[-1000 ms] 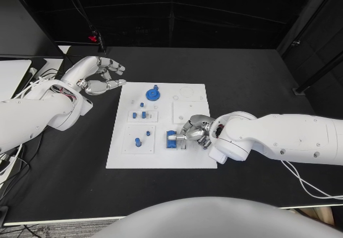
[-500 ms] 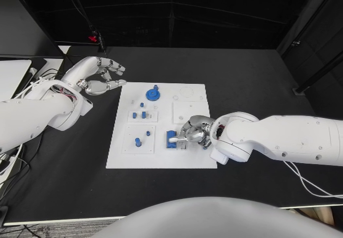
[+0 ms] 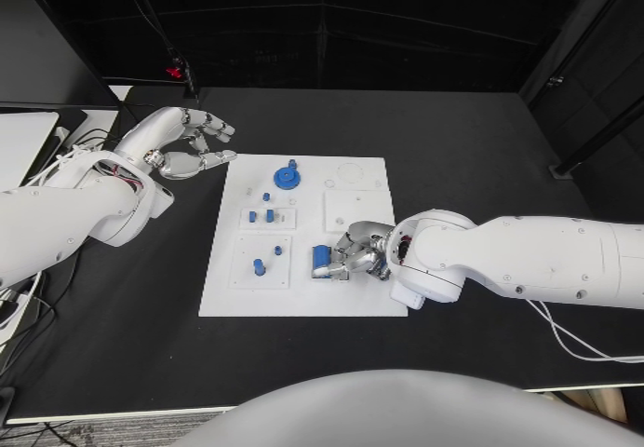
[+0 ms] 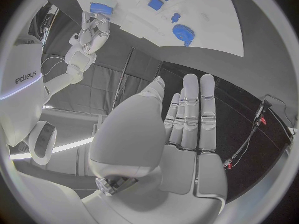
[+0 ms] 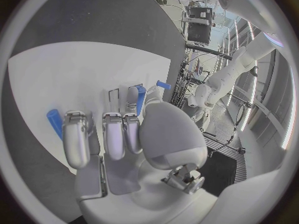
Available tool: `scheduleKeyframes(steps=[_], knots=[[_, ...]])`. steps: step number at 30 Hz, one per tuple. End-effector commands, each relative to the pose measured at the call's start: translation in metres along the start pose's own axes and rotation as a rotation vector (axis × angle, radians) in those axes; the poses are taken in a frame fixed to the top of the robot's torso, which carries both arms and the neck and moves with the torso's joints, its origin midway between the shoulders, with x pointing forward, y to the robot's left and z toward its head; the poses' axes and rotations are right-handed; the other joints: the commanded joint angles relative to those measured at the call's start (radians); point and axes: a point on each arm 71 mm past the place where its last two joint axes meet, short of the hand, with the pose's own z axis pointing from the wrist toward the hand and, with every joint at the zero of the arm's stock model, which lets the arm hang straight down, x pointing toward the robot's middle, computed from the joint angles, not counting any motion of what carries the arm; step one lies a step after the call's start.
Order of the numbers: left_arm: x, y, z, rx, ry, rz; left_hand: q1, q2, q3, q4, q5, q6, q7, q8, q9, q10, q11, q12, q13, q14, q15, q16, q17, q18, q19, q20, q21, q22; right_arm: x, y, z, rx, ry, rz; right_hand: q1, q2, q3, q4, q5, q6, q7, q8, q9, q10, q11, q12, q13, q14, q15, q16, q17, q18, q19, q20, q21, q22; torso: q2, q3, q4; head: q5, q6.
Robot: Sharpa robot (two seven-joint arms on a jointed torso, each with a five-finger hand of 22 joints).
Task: Assemble the parts on the task board
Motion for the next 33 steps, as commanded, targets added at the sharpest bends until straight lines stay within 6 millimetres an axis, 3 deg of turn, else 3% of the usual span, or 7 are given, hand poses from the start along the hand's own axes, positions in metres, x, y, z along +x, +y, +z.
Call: scheduleKeyframes(steps=[1, 7, 16, 24, 27, 33], knots=[[-0.001, -0.001, 0.001, 0.000, -0.001, -0.005, -0.002, 0.007, -0.007, -0.001, 0.006, 0.003, 0.001, -0.006, 0.000, 0.006, -0.001, 0.003, -0.001, 0.006, -0.003, -0.007, -0.001, 0.018, 0.004, 0.000, -0.007, -0.001, 0.000, 0.001, 0.002, 0.006, 0.009, -0.031, 0.043, 0.010, 0.012, -0.022, 0.007, -0.001, -0.013, 0.007, 0.011, 0.104, -0.012, 0.003, 0.263, 0.105, -0.009, 0.002, 0.263, -0.007, 0.105, -0.009, 0.003, 0.263, -0.001, 0.0001, -0.0012, -0.001, 0.000], [0.000, -0.001, 0.001, 0.000, 0.000, -0.006, -0.002, 0.007, -0.007, -0.001, 0.006, 0.003, 0.001, -0.006, 0.000, 0.006, -0.001, 0.003, -0.001, 0.006, -0.003, -0.007, -0.001, 0.018, 0.004, 0.000, -0.007, -0.001, -0.002, 0.002, 0.005, 0.005, -0.006, -0.034, 0.115, 0.046, 0.051, -0.047, 0.021, -0.001, -0.022, -0.002, 0.024, 0.104, -0.020, 0.003, 0.263, 0.105, -0.016, 0.002, 0.263, -0.007, 0.105, -0.016, 0.003, 0.263, 0.000, 0.0007, -0.0006, -0.003, 0.000], [0.000, -0.001, 0.001, 0.000, 0.001, -0.006, -0.002, 0.007, -0.007, -0.001, 0.006, 0.003, 0.001, -0.006, 0.000, 0.006, -0.001, 0.003, -0.001, 0.006, -0.003, -0.007, -0.001, 0.018, 0.004, 0.000, -0.007, -0.001, -0.003, 0.002, 0.007, 0.002, -0.017, -0.031, 0.129, 0.060, 0.063, -0.044, 0.034, -0.005, -0.021, -0.011, 0.028, 0.104, -0.020, 0.003, 0.263, 0.105, -0.017, 0.002, 0.263, -0.007, 0.105, -0.018, 0.003, 0.263, 0.000, 0.0002, 0.0000, -0.005, 0.000], [-0.001, 0.000, 0.001, 0.000, 0.001, -0.006, 0.000, 0.009, -0.006, -0.001, 0.008, 0.005, 0.000, -0.006, 0.000, 0.006, -0.001, 0.004, -0.002, 0.007, -0.003, -0.006, -0.002, 0.018, 0.006, -0.001, -0.007, 0.000, -0.006, -0.003, -0.001, -0.020, -0.039, -0.005, 0.129, 0.028, 0.049, -0.042, 0.052, -0.006, -0.019, -0.015, 0.037, 0.104, -0.019, 0.003, 0.263, 0.105, -0.018, 0.002, 0.263, -0.007, 0.105, -0.019, 0.003, 0.263, 0.000, 0.0010, -0.0006, -0.004, 0.000], [-0.001, 0.000, 0.000, -0.001, 0.001, -0.005, 0.000, 0.009, -0.006, -0.001, 0.008, 0.005, 0.000, -0.006, 0.000, 0.006, -0.001, 0.004, -0.002, 0.007, -0.003, -0.006, -0.002, 0.018, 0.006, -0.001, -0.007, 0.000, -0.011, -0.008, -0.010, -0.052, -0.074, 0.013, 0.121, 0.007, 0.036, -0.035, 0.092, -0.012, -0.017, -0.020, 0.044, 0.104, -0.016, 0.003, 0.263, 0.105, -0.017, 0.002, 0.263, -0.007, 0.105, -0.019, 0.003, 0.263, -0.001, 0.0009, 0.0000, -0.007, 0.000], [-0.001, 0.000, 0.000, -0.003, -0.001, -0.004, 0.000, 0.009, -0.006, -0.001, 0.008, 0.005, 0.000, -0.006, 0.000, 0.006, -0.001, 0.004, -0.002, 0.007, -0.003, -0.006, -0.002, 0.018, 0.006, -0.001, -0.008, -0.001, -0.027, -0.016, -0.033, -0.159, -0.220, -0.017, 0.075, -0.032, 0.008, -0.006, 0.174, -0.052, 0.009, -0.082, 0.023, 0.104, 0.003, 0.003, 0.263, 0.105, -0.004, 0.002, 0.263, -0.007, 0.105, -0.010, 0.003, 0.263, -0.001, -0.0005, -0.0004, -0.015, 0.000]])
